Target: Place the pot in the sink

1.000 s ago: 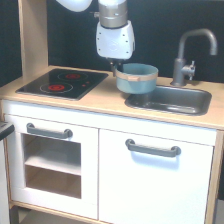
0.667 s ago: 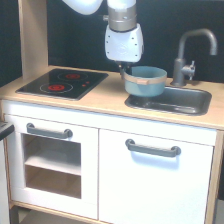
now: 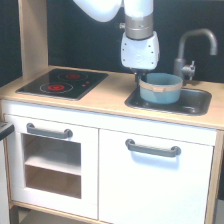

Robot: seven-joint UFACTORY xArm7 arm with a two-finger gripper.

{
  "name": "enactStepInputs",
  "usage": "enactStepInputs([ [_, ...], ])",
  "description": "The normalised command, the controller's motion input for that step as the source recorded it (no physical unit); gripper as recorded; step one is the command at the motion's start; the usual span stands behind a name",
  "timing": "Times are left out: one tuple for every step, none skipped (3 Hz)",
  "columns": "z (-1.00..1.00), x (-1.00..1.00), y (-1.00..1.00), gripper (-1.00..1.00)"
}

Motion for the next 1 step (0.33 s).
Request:
enactStepInputs([
  [-0.84,0.49,0.29,-0.97],
])
